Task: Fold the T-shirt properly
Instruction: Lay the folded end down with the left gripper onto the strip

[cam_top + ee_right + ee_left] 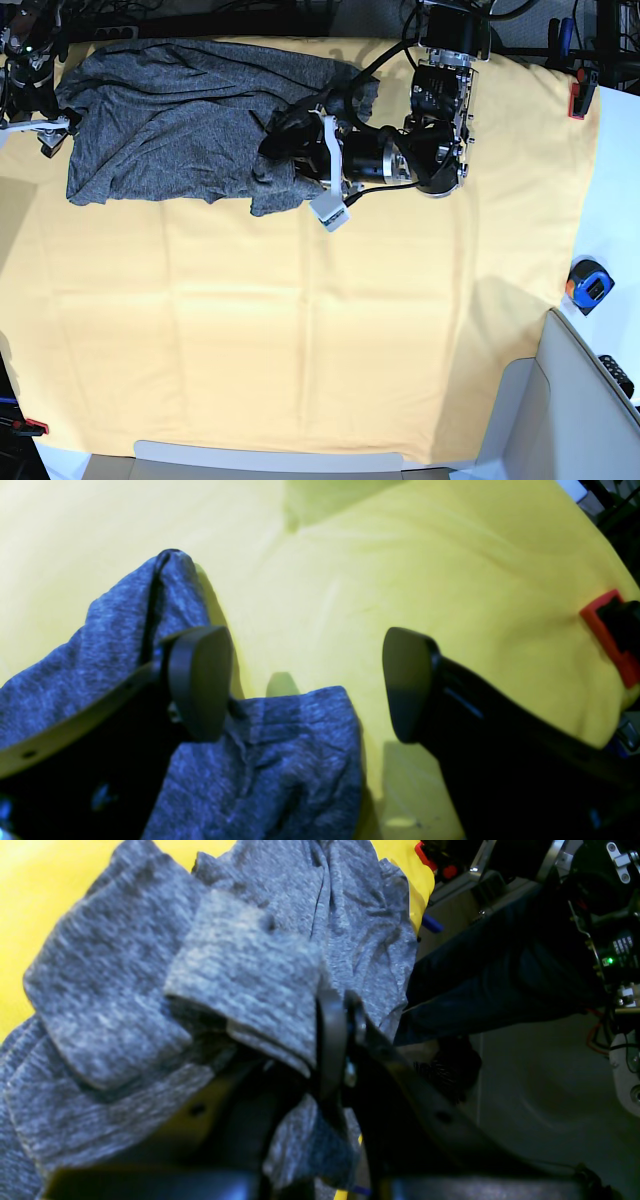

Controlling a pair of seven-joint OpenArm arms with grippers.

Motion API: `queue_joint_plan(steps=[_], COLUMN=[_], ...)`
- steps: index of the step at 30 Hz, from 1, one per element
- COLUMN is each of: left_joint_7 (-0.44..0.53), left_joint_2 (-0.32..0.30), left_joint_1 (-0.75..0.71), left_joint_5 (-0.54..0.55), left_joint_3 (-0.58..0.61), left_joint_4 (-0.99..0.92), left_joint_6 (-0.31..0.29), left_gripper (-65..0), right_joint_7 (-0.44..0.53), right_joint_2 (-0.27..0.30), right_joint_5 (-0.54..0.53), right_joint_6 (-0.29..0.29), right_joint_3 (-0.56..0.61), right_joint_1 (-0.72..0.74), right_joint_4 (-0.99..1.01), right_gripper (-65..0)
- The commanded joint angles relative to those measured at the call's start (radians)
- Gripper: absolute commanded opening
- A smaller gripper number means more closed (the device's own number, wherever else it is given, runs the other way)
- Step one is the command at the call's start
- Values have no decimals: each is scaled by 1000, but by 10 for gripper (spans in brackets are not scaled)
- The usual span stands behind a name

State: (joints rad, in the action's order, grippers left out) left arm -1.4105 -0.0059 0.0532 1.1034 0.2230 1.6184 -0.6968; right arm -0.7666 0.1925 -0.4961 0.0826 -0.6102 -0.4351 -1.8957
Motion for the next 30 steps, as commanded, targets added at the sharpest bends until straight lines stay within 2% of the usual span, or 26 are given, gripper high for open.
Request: queue_joint_plan(steps=[1,9,14,22,26,30], left_joint_7=[14,14,14,14,14,14], left_joint_2=[7,10,4,5,8,7], left_joint_1=[17,18,53,58,58,87], left_joint_5=[30,30,30,28,28,28], left_joint_3=[3,6,69,72,79,135], left_joint_4=[13,-22,-106,-112,-112,-112], left_joint_6=[-1,-1,-1,1,65,105], left_gripper=[-650,-650,-650,-650,-650,-650], right_joint_7=[23,23,23,23,23,23], right_joint_2=[11,9,9,5,5,5], right_joint_5=[4,4,4,4,4,3], right_joint_6=[-2,-2,-2,-2,-2,-2], right_joint_3=[-4,0,2,2,3,3], right_joint_1=[0,0,0,0,0,0], right_joint_4=[-14,-14,-14,-14,-14,-14], right_gripper=[-185,-185,-185,-185,-185,-185])
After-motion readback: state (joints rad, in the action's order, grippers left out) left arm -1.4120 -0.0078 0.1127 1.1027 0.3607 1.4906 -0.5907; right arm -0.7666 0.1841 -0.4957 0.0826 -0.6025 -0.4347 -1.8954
